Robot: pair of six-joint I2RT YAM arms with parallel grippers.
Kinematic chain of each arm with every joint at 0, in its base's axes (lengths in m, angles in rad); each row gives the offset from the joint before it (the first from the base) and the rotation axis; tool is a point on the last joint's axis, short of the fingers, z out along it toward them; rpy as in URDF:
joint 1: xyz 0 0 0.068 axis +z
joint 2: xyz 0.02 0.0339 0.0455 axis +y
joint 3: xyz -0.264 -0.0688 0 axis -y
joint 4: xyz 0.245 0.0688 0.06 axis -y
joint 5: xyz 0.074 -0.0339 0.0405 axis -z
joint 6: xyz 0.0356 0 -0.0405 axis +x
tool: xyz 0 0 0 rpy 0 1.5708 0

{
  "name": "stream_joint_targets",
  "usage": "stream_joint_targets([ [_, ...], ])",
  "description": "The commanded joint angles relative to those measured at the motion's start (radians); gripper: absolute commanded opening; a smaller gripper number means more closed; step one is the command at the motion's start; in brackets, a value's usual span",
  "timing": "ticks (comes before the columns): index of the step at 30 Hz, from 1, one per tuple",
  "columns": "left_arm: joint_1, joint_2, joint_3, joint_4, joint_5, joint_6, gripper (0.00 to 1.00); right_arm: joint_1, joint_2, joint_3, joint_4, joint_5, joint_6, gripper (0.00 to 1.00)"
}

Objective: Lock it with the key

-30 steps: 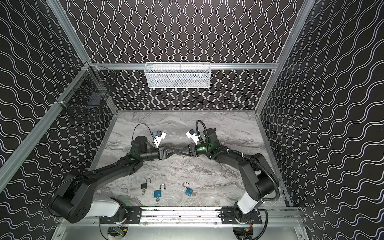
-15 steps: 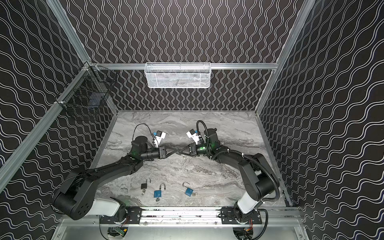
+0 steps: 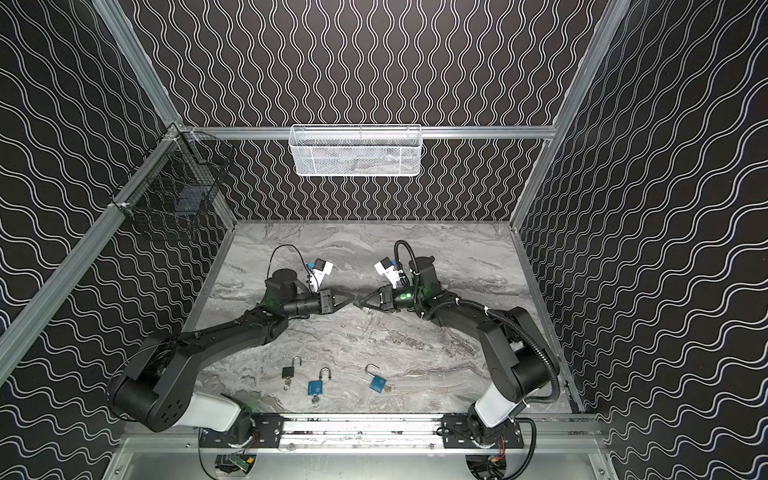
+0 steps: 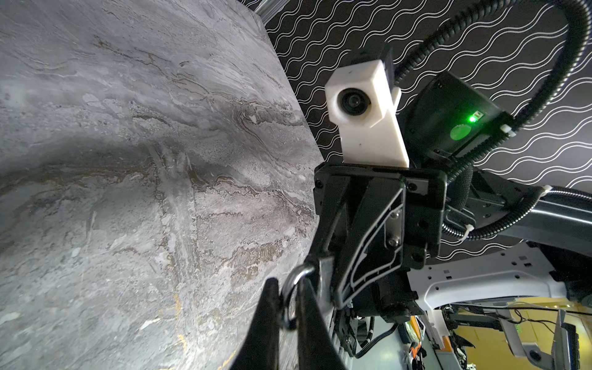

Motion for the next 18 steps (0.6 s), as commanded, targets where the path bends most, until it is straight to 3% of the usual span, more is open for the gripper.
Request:
stream_joint_targets([
  [1,-0.002,0.014,0.019,0.060,0.016,-0.024,0.00,0.005,-0.003,-0.006,0.067,-0.012,0.022,0.23],
  [5,-0.003,0.029,0.027,0.120,0.027,-0.088,0.00,0.001,0.004,-0.034,0.144,-0.024,0.072,0.35],
  [12,-0.003,0.037,0.055,0.092,0.023,-0.089,0.00,-0.018,-0.032,-0.092,0.222,-0.007,0.118,0.44],
  [18,-0.003,0.049,0.066,0.094,0.026,-0.099,0.00,-0.032,-0.033,-0.131,0.302,0.004,0.165,0.41],
])
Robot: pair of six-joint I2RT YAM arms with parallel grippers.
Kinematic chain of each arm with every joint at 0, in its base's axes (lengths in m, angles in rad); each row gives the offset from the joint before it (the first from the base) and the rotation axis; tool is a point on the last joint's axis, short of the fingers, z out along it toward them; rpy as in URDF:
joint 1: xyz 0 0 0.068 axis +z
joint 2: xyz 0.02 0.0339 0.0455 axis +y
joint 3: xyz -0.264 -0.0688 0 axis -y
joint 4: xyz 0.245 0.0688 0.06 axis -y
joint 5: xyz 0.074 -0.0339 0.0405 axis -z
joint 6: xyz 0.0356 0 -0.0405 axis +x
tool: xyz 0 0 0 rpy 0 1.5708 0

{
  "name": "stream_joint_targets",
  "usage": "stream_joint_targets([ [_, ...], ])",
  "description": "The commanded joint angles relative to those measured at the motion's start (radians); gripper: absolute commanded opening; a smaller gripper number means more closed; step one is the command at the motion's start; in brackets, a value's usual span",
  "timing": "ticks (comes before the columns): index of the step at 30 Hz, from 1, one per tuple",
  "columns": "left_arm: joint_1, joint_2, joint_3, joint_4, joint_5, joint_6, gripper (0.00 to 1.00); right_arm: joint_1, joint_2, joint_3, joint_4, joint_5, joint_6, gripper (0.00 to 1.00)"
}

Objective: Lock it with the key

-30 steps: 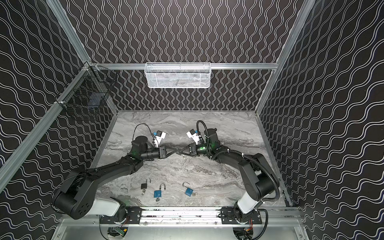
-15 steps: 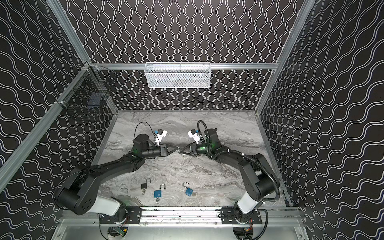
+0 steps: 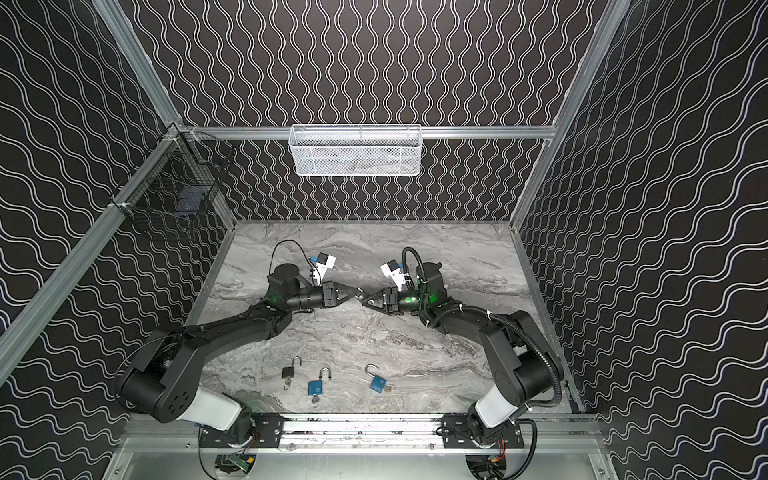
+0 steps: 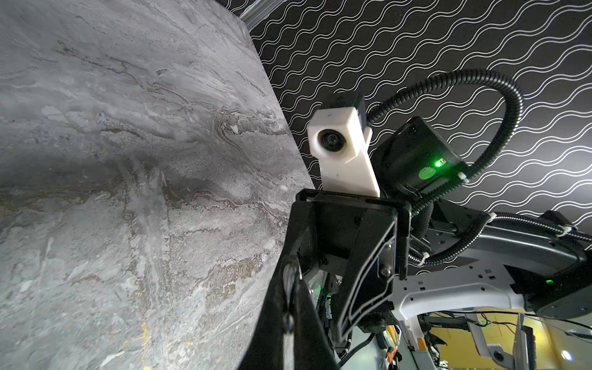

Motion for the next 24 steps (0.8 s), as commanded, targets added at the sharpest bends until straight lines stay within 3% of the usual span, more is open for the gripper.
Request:
stream_joint_targets([
  [1,-0.001,0.002,0.013,0.028,0.000,0.005,0.00,-0.004,-0.005,-0.020,0.126,0.002,0.058,0.41],
  [5,-0.001,0.001,0.013,0.008,-0.008,0.016,0.00,-0.008,-0.006,-0.032,0.149,0.007,0.074,0.34],
  [17,0.000,0.019,0.001,0.035,0.003,-0.008,0.00,-0.037,0.000,-0.100,0.349,0.023,0.182,0.31],
  [24,-0.001,0.026,0.005,0.006,-0.003,0.008,0.00,-0.045,-0.002,-0.111,0.378,0.041,0.205,0.22],
])
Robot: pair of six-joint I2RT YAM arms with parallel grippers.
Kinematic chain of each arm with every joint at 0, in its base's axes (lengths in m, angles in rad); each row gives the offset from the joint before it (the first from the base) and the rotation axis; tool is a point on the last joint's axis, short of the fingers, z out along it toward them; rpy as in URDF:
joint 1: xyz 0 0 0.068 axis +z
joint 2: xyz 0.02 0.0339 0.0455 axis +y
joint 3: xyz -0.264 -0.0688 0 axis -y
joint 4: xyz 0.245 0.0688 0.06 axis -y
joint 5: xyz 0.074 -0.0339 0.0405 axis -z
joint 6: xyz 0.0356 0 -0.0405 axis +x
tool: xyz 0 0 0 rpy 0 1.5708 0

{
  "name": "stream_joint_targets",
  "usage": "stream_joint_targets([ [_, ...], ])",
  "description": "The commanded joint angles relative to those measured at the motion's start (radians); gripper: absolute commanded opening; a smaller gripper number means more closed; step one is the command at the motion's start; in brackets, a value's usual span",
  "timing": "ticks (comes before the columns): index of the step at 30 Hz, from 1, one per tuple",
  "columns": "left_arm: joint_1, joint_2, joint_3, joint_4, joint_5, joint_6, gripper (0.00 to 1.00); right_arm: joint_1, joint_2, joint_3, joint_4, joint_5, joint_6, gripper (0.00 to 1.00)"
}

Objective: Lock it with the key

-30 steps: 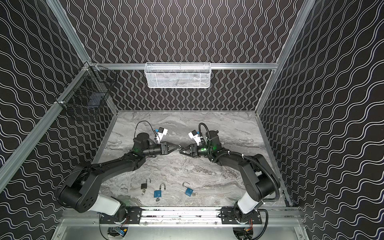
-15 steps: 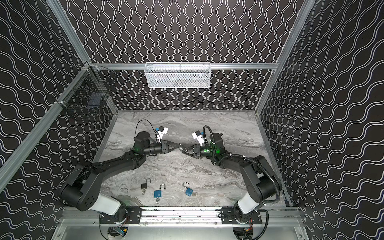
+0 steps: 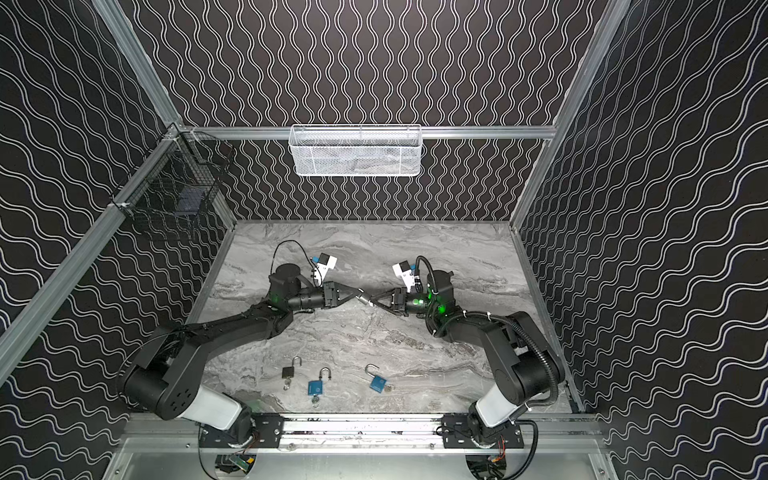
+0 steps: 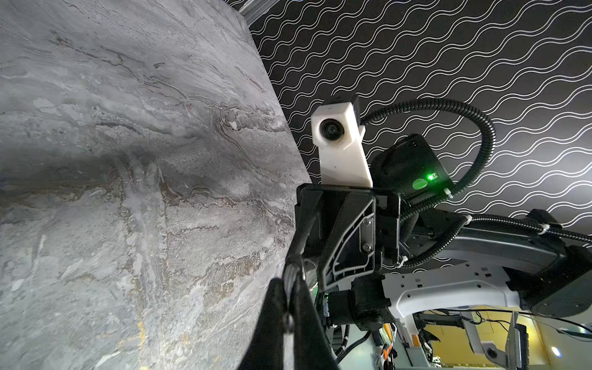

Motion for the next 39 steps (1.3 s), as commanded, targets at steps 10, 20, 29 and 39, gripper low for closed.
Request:
stream_joint_targets([
  [10,0.000,0.024,0.004,0.072,0.000,-0.047,0.00,0.000,0.011,0.007,0.098,-0.033,0.021,0.27],
  [20,-0.001,0.048,-0.014,0.158,-0.002,-0.111,0.00,0.000,0.003,0.000,0.115,-0.039,0.027,0.25],
  [29,0.000,0.013,-0.009,0.072,-0.018,-0.070,0.00,0.002,0.006,-0.015,0.214,-0.055,0.080,0.22],
  [39,-0.001,0.008,-0.006,0.095,-0.038,-0.096,0.00,0.005,0.005,-0.019,0.243,-0.059,0.097,0.22],
])
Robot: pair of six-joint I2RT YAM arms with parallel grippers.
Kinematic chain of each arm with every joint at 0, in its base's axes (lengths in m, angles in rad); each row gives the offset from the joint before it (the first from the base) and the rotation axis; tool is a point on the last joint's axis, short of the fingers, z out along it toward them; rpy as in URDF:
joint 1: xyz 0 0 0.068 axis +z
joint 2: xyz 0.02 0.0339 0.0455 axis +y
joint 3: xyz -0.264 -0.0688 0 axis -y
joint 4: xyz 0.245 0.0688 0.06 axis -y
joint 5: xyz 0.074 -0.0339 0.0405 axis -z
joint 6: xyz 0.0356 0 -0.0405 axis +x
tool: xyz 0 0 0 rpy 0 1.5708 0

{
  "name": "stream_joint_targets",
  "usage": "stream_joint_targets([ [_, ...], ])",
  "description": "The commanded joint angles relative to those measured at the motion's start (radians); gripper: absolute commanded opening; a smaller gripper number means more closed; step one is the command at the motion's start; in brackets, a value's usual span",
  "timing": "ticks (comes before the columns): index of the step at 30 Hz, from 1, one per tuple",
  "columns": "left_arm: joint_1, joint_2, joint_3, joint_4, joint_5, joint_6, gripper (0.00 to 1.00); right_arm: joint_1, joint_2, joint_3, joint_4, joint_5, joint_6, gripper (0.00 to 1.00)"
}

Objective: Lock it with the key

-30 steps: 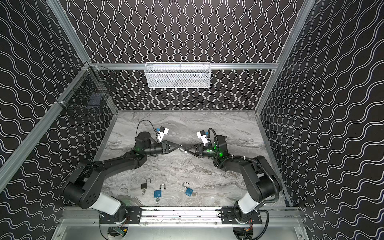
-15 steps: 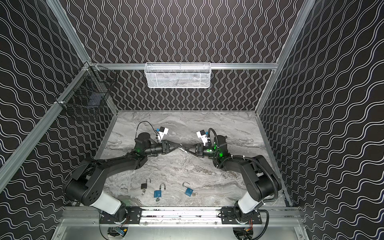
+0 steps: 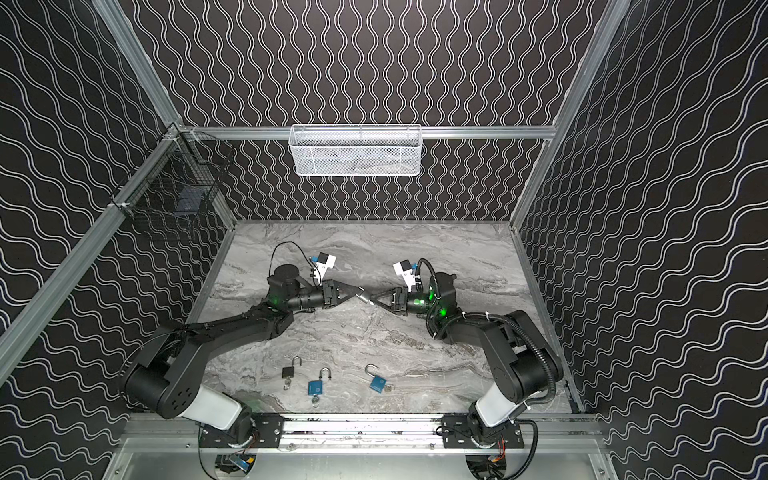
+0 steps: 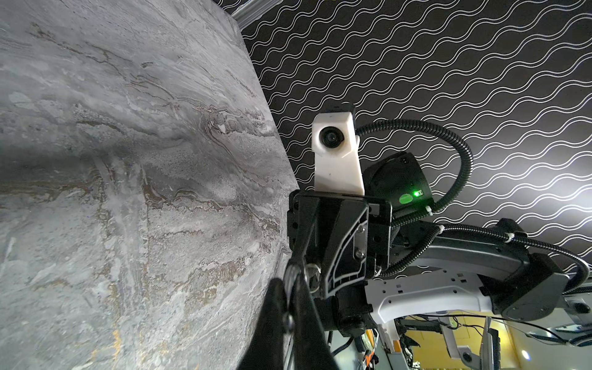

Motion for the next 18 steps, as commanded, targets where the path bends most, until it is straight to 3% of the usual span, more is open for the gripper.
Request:
stream_joint_targets([
  [1,-0.001,0.004,0.008,0.010,-0.043,0.003,0.00,0.003,-0.010,0.006,0.086,-0.034,0.006,0.21],
  [12,0.000,0.001,-0.001,0.034,-0.063,-0.017,0.00,0.005,-0.010,0.009,0.066,-0.027,-0.005,0.19],
  [18,0.000,0.010,-0.011,0.108,-0.067,-0.065,0.00,0.005,-0.013,0.021,0.001,-0.009,-0.036,0.10],
])
